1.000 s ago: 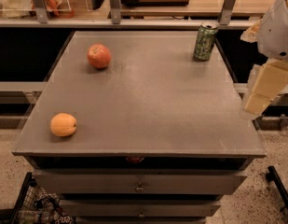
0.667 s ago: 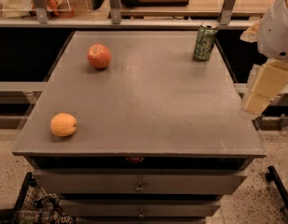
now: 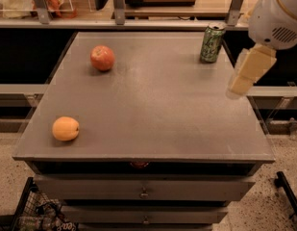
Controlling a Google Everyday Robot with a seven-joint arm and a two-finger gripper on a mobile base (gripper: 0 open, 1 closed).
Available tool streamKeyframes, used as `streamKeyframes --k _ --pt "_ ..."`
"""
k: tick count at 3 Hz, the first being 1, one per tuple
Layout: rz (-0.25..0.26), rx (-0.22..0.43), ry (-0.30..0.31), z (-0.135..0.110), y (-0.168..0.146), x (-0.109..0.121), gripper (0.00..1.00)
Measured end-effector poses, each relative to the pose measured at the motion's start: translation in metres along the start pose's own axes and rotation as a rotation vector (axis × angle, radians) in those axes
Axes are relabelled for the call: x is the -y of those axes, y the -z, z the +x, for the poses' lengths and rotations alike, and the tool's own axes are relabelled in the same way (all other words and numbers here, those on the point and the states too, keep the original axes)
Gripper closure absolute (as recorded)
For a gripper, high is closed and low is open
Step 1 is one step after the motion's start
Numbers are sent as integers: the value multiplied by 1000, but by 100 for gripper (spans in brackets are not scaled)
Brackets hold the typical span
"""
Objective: Move apple near orange
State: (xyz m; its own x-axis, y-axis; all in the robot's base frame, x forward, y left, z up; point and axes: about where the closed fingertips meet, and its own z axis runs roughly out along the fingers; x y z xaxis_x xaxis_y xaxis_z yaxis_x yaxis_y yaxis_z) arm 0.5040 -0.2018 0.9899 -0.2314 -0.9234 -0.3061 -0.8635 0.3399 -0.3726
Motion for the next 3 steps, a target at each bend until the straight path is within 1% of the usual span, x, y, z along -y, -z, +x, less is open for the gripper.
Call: streamKeyframes --k 1,2,3 --pt "15 91 32 -35 -26 39 0" --pt "-35 236 71 -85 -65 71 0" --pt "-36 234 72 -85 -65 71 0"
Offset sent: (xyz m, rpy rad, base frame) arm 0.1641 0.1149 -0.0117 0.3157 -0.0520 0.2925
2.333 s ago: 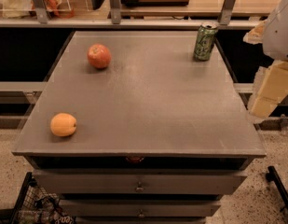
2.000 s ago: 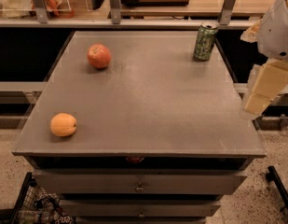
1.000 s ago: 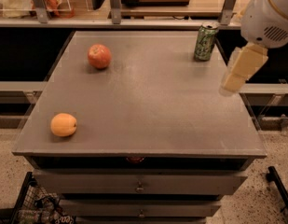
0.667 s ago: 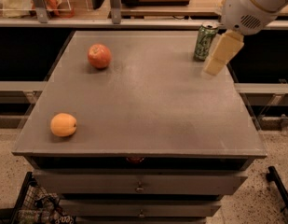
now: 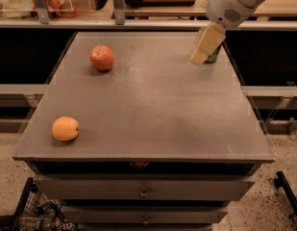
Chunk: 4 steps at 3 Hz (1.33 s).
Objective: Move apple near orange
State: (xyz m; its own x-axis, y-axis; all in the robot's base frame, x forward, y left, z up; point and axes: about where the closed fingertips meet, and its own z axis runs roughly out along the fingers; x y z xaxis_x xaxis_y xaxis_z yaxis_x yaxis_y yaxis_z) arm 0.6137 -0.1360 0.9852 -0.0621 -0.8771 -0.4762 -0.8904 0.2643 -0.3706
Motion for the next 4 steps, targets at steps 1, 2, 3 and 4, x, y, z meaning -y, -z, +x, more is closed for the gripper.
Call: streamKeyframes --k 1,2,3,4 --pt "-11 75 -10 -10 -16 -3 0" --pt "-44 243 24 -52 -58 0 0" --pt "-76 353 55 -90 -92 3 0" --pt "-101 411 64 -122 -125 3 0"
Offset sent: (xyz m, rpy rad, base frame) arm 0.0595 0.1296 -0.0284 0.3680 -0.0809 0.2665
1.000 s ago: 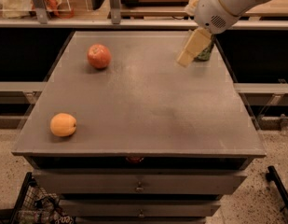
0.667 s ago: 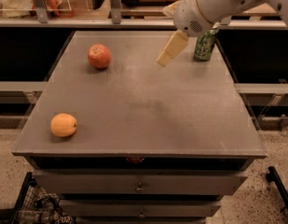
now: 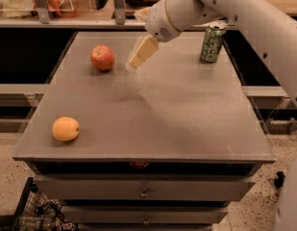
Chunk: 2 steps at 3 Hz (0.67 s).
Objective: Move apple near orange
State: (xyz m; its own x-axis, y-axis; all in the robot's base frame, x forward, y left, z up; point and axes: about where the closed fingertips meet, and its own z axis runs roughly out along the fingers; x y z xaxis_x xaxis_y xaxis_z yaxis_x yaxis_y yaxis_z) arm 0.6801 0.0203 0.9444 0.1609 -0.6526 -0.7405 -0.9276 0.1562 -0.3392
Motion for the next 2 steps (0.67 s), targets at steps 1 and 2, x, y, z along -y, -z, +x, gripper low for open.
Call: streamKeyframes --k 1,2 --pt "24 -6 -36 -7 -43 0 0" --pt "57 -14 -103 -7 -70 -2 0"
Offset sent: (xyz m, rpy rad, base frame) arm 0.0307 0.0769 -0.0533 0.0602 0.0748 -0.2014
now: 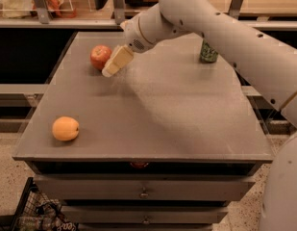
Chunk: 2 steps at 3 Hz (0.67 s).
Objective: Move apple near orange
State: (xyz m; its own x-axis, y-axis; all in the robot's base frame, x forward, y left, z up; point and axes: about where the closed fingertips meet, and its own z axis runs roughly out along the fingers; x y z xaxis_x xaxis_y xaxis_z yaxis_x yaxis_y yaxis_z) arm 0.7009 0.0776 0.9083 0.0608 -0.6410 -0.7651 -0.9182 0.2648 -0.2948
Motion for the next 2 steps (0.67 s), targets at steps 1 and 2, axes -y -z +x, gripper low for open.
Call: streamKeyframes --k 1,2 --pt "13 -4 -44 -1 -21 -4 0" --pt "31 -2 -74 -6 -47 -7 0"
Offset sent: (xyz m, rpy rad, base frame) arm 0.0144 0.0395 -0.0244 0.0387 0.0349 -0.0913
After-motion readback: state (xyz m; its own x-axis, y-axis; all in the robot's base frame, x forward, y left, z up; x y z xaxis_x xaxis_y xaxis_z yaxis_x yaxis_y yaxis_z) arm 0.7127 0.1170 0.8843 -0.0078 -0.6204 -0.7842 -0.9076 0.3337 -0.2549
